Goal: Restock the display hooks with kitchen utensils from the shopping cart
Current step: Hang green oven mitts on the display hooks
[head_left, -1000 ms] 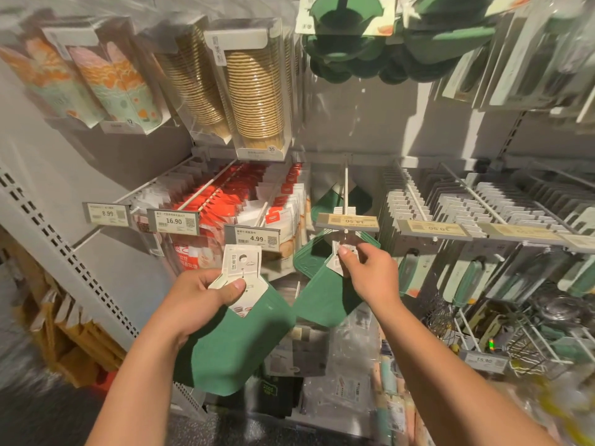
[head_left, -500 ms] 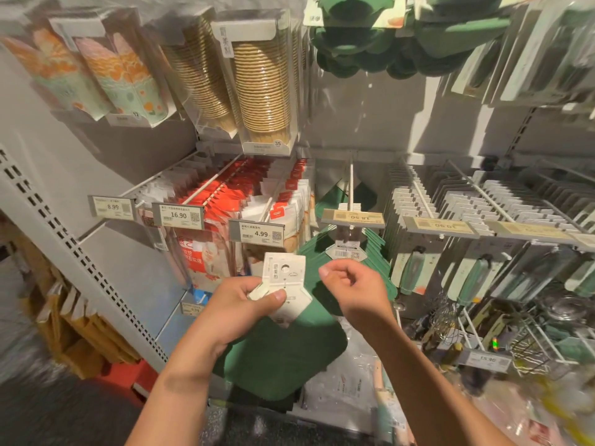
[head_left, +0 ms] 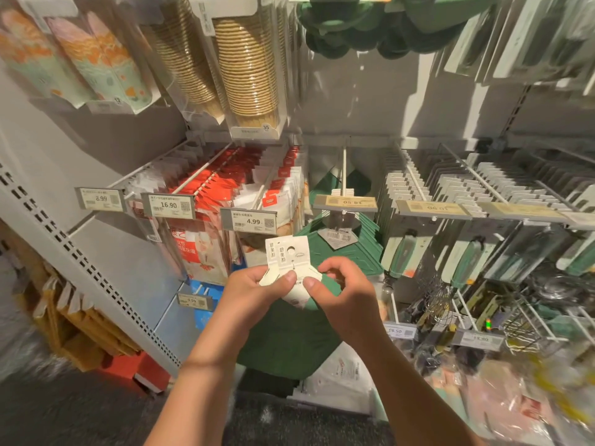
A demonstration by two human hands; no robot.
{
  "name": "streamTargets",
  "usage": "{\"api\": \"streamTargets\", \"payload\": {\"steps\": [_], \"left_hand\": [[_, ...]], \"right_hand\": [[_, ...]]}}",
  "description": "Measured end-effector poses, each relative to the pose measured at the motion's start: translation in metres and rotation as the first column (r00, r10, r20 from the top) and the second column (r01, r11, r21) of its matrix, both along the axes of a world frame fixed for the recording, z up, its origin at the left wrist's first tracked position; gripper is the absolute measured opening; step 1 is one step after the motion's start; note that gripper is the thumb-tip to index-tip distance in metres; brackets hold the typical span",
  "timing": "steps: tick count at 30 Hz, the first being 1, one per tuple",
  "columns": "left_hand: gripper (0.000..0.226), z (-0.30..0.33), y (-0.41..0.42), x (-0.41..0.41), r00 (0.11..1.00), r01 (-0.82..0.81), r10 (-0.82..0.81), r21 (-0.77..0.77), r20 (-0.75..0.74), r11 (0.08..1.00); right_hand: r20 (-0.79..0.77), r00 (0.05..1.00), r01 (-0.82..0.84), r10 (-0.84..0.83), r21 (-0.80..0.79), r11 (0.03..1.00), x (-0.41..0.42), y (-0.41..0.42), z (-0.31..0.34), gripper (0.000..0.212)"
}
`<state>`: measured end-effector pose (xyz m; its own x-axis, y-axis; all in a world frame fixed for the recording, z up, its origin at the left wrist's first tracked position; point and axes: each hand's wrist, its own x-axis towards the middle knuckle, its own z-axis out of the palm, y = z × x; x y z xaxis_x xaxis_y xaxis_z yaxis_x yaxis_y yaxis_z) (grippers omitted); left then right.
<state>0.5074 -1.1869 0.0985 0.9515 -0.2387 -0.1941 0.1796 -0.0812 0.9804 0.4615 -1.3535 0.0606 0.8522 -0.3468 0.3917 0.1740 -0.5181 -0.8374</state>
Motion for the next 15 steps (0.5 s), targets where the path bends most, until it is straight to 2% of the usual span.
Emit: {"api": "streamTargets", "payload": {"steps": [5, 8, 10, 15], "left_hand": [[0.014, 0.003, -0.006, -0.004, 1.0, 0.012, -0.012, 0.013, -0.029, 1.0], [0.032, 0.0, -0.004, -0.003, 0.993, 0.109, -0.109, 0.007, -0.039, 0.994], [0.041, -0.003, 0.0, -0.001, 0.984, 0.173, -0.174, -0.019, -0.045, 0.985], [0.04, -0.008, 0.008, 0.002, 0.975, 0.206, -0.212, -0.083, -0.068, 0.975]], "right_hand": [[-0.04, 0.999, 0.021, -0.029, -0.183, 0.983, -0.002, -0.008, -0.001, 0.034], [-0.073, 0.996, 0.034, -0.051, -0.217, 0.976, -0.005, -0.014, 0.002, 0.03], [-0.121, 0.991, 0.021, -0.048, -0.216, 0.976, -0.007, -0.018, 0.006, 0.031], [-0.267, 0.964, -0.022, -0.001, -0.081, 0.996, -0.006, -0.029, 0.016, 0.031]]}}
